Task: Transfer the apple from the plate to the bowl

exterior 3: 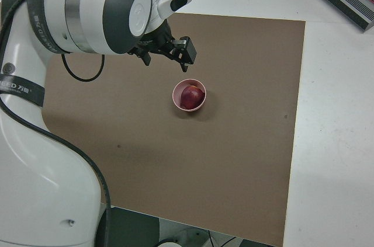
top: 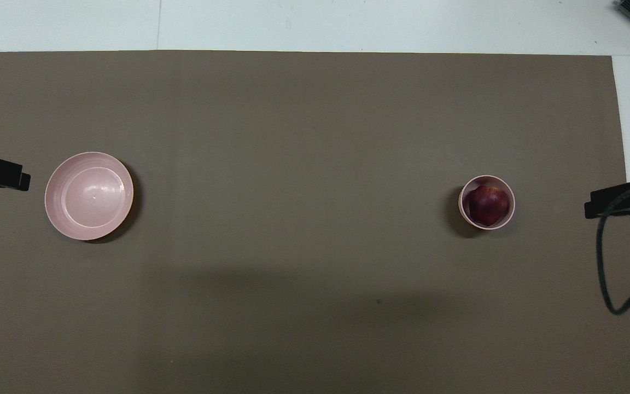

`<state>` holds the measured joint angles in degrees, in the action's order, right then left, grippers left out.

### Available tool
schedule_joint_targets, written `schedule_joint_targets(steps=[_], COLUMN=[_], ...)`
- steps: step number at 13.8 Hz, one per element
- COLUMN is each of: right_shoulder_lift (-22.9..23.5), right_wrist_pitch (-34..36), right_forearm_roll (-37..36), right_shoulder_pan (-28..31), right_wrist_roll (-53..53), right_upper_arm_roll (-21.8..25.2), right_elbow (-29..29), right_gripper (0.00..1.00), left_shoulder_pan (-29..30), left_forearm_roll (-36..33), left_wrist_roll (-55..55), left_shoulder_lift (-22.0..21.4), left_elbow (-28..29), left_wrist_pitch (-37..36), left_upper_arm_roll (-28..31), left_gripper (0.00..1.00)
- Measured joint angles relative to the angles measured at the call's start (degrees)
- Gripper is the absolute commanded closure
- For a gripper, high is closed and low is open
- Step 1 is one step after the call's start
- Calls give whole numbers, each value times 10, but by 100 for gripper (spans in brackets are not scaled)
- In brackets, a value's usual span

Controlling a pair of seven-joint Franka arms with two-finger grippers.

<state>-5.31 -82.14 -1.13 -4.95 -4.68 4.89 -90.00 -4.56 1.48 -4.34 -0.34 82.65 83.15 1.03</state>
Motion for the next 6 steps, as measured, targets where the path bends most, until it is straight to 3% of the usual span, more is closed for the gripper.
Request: schedule_joint_targets(steps=[6], right_shoulder_lift=[0], right_wrist_pitch=[0], right_forearm_roll=[4], right_shoulder_pan=[1], right_wrist_roll=[4], right_upper_arm_roll=[0], right_elbow=[0], right_gripper=[0], left_shoulder_pan=[1], left_forearm_roll=[0], left_wrist_roll=[0], left_shoulder_lift=[0], left_elbow=[0], left_wrist_pitch=[0], left_upper_arm_roll=[7], left_gripper=[0])
